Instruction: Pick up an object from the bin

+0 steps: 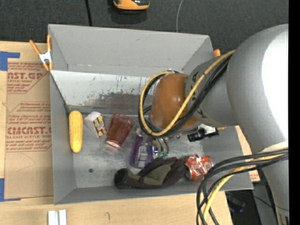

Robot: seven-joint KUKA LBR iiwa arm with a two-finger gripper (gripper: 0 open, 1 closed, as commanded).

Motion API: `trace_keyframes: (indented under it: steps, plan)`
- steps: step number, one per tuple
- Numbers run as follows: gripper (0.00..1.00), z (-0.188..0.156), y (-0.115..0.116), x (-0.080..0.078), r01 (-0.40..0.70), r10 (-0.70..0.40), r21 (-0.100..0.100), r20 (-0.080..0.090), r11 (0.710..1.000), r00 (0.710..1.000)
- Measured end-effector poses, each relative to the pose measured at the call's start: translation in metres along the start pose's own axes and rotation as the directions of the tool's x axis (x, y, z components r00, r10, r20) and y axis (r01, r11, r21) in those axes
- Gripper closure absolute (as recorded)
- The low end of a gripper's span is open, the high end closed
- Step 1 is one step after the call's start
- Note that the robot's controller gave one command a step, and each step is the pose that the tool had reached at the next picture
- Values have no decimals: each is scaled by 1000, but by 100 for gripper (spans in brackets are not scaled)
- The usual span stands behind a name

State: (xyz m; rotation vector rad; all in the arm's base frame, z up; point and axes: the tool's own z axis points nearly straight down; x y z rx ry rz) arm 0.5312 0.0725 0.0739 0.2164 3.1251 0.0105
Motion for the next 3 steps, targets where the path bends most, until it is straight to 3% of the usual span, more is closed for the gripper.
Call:
trace_keyframes:
  steps: [1, 2, 3]
  plan:
    - [100, -10, -27, -7, 48, -47, 6, -8, 999, 999]
    - [100, -16, -36, -12, 47, -47, 8, -9, 999, 999]
    - [100, -20, -44, -1, 70, -70, 7, -9, 998, 998]
